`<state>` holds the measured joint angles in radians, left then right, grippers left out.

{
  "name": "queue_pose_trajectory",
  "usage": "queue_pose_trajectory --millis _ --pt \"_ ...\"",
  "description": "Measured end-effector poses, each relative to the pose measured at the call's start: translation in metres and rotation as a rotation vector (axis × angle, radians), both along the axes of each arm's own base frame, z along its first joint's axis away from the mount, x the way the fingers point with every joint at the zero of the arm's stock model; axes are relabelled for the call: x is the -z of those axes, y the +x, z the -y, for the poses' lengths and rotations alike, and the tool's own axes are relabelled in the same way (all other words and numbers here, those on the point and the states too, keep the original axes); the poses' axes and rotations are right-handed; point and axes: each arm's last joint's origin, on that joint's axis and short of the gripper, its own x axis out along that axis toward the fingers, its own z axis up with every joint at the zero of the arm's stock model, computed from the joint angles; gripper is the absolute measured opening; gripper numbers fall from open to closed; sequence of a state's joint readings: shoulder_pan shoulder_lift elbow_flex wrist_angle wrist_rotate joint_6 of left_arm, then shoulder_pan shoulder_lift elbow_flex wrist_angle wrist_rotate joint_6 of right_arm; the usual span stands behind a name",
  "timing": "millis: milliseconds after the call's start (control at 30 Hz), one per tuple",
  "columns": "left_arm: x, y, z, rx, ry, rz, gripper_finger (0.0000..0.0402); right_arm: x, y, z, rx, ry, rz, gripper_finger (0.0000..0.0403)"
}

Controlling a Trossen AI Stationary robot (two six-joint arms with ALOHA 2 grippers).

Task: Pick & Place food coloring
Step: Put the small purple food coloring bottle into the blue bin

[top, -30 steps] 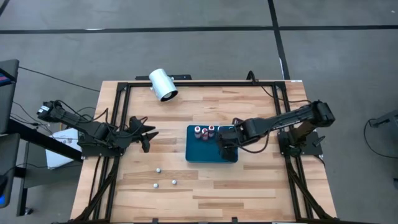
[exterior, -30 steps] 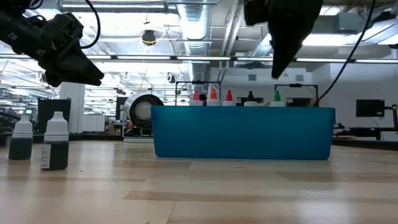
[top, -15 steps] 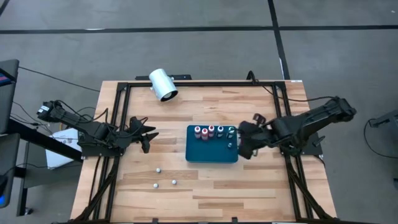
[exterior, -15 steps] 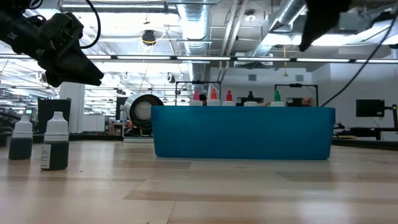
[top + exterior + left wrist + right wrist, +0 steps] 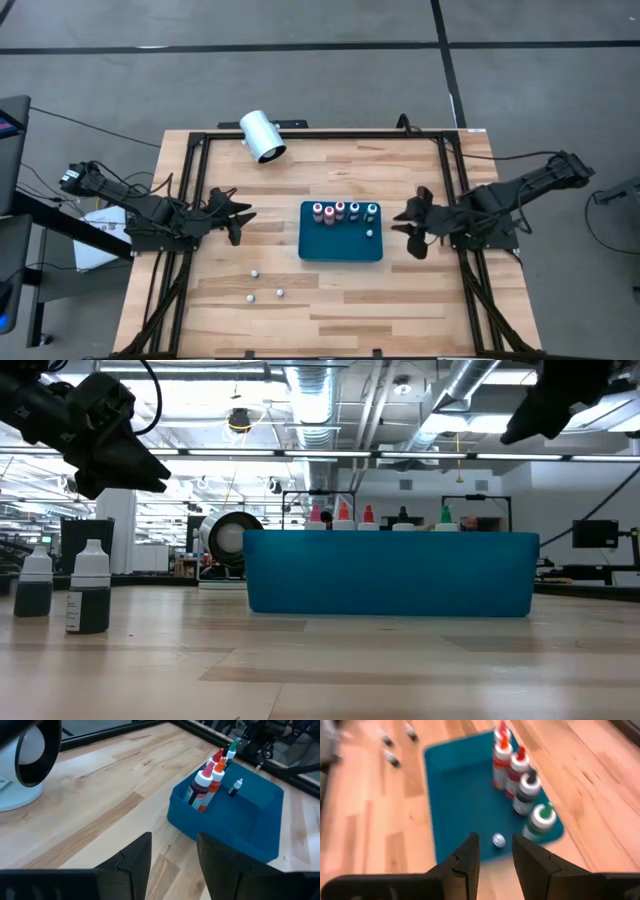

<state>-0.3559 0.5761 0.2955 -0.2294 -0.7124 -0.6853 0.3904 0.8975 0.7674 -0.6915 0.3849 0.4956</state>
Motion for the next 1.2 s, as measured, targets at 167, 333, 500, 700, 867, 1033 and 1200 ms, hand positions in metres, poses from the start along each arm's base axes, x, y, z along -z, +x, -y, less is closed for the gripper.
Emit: queue_pose_trajectory --millis 167,333,500,700,867,1033,1200 --pt "-0.001 0.0 0.0 0.0 -0.006 0.012 0.0149 0.009 -0.013 0.004 -0.098 0.028 0.184 0.0102" --pt "-0.001 0.0 0.0 -0.005 -0.017 0.018 0.0149 0.015 -0.023 0.009 -0.193 0.05 0.35 0.0102" --pt "-0.002 0.001 0.0 -0.006 -0.026 0.033 0.0149 0.017 -0.031 0.017 -0.263 0.018 0.506 0.0102" --pt "-0.008 0.004 0.003 0.037 -0.074 0.101 0.0149 0.034 -0.036 0.025 -0.26 0.011 0.564 0.0102" --pt "-0.011 0.006 0.005 0.084 -0.106 0.128 0.0149 0.049 -0.04 0.029 -0.265 0.047 0.607 0.0102" --pt "-0.02 0.008 0.006 0.123 -0.134 0.175 0.0149 0.065 -0.04 0.031 -0.245 0.059 0.681 0.0102" --pt "-0.049 0.012 0.009 0.176 -0.163 0.212 0.0149 0.078 -0.041 0.033 -0.212 0.099 0.672 0.0102"
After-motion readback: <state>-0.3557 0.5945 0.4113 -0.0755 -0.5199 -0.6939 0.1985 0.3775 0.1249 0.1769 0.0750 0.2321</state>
